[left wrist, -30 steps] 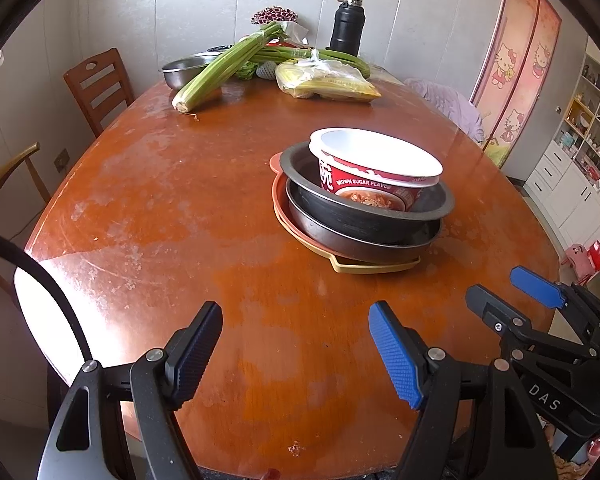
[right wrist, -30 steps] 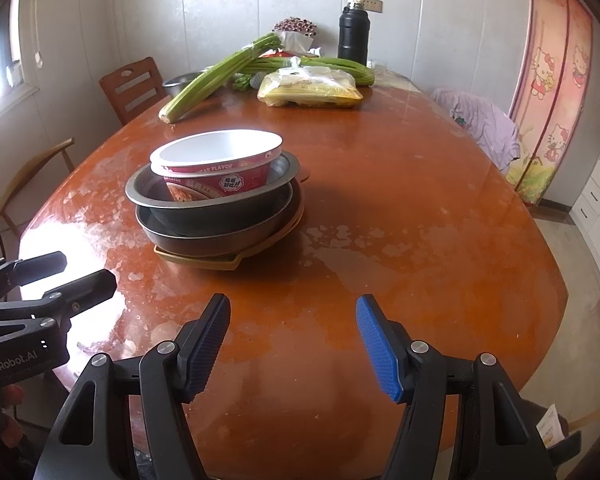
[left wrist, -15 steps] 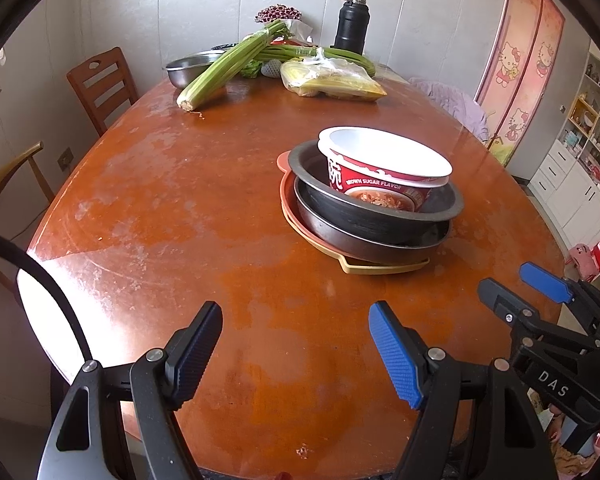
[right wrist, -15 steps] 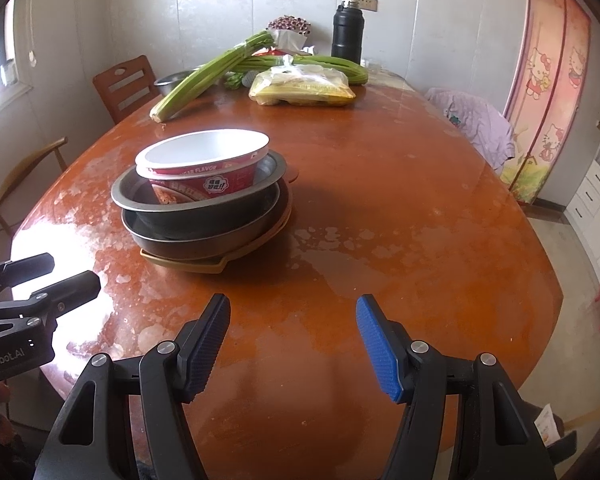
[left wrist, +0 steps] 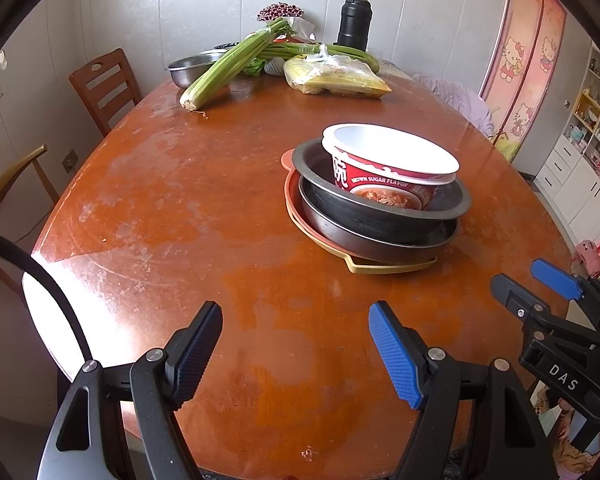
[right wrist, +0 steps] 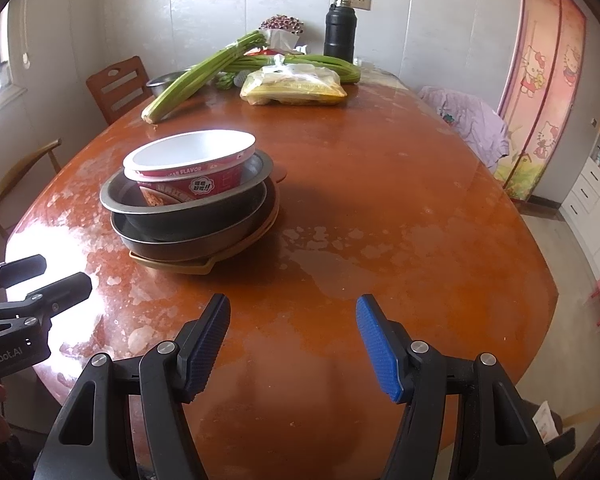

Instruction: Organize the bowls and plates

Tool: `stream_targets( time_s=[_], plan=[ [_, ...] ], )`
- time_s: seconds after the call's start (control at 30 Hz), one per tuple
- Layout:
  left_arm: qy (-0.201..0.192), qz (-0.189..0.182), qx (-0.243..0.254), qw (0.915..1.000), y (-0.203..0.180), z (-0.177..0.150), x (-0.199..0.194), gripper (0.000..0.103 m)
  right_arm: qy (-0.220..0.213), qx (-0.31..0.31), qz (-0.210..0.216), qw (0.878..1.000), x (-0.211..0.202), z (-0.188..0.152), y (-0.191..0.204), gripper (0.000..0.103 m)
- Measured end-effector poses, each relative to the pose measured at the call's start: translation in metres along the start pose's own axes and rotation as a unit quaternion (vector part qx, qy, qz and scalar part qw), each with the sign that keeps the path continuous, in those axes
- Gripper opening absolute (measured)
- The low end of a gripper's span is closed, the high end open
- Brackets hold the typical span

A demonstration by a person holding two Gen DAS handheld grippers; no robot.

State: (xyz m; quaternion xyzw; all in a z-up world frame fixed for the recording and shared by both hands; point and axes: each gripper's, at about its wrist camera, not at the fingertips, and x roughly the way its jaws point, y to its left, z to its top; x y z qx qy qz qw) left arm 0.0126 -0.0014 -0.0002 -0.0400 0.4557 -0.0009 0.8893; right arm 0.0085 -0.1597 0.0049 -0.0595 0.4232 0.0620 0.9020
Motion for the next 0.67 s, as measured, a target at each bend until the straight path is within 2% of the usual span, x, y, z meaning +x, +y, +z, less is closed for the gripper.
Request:
stream_targets(
  time_s=[0.47, 0.57, 0.67],
  plan=[
    [0.006, -0.001, 0.0, 1.0, 0.005, 0.008, 0.009, 0.075, 0.0, 0.006, -0.016, 1.0, 0.003, 0.009, -0.009, 0.067],
    [-0.008, -0.028, -0.016, 0.9994, 0.016, 0.017, 0.011, 0.076, -0.001, 0.013, -0.02, 1.0, 0.005, 0.016, -0.016, 0.067],
    [-0.034, -0.002, -0.03, 0.999, 0.042, 0.033, 0.005, 0.077, 0.001, 0.033, -0.014, 0.999, 0.006, 0.027, -0.034, 0.067]
  ],
)
